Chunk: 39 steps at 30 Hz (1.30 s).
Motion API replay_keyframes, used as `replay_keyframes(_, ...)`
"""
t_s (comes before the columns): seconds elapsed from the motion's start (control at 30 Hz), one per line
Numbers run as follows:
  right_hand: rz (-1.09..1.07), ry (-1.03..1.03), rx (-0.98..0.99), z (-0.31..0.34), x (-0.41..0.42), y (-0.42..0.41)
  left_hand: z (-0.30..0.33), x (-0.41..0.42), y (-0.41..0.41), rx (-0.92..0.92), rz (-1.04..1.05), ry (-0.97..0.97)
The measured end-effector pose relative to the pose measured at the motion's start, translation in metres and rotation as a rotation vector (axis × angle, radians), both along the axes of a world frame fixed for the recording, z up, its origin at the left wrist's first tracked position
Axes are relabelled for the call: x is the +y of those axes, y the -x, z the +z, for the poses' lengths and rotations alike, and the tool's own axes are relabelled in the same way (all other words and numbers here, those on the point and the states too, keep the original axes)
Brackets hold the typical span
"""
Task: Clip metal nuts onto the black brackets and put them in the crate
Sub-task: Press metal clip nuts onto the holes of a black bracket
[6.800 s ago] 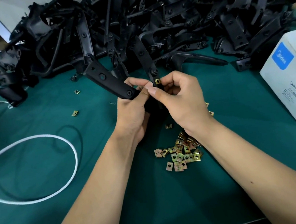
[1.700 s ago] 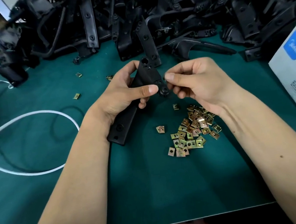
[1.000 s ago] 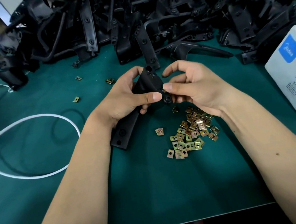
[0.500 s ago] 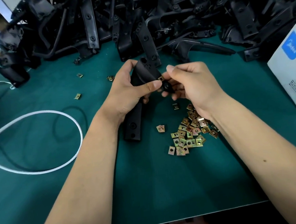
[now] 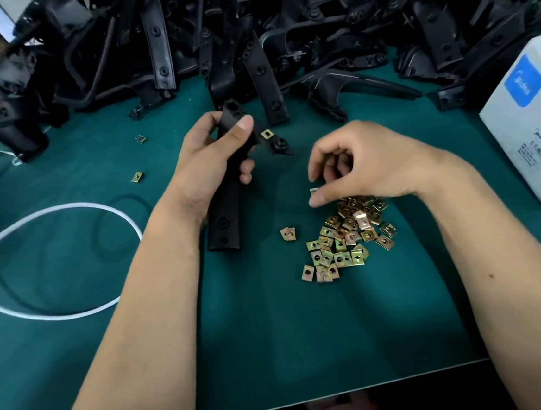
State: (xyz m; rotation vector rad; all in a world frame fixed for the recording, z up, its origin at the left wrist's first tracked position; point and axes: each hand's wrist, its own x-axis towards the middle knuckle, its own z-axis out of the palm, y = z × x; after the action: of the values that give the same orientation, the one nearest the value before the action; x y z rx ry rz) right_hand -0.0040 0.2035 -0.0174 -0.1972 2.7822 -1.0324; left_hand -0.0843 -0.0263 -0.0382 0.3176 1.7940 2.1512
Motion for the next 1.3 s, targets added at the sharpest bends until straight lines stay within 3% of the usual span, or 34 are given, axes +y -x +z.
replay_keyframes(0.13,0.004,-0.080,0.088,-0.006,-0.003,0.003,0.002,-0.002,-0.001,-0.038,-0.034,-0.046)
replay_keyframes(0.3,-0.160,-0.136,0.248,-0.012,-0.009,0.007,0.003,0.001,-0.006,-0.059,-0.183,-0.054)
replay_keyframes(0.33,-0.245,-0.024,0.257,-0.015,-0.014,0.009,0.003,0.002,-0.007,-0.062,-0.201,-0.051)
replay_keyframes(0.47,-0.542,0.888,0.103,-0.017,-0.048,0.012,0.003,0.007,-0.008,-0.033,-0.202,-0.002)
replay_keyframes(0.53,-0.559,1.020,0.084,-0.018,-0.056,0.013,0.003,0.007,-0.008,-0.015,-0.196,0.015)
replay_keyframes(1.3,-0.612,0.956,0.184,-0.024,-0.063,0.017,0.004,0.010,-0.012,0.064,-0.256,0.133)
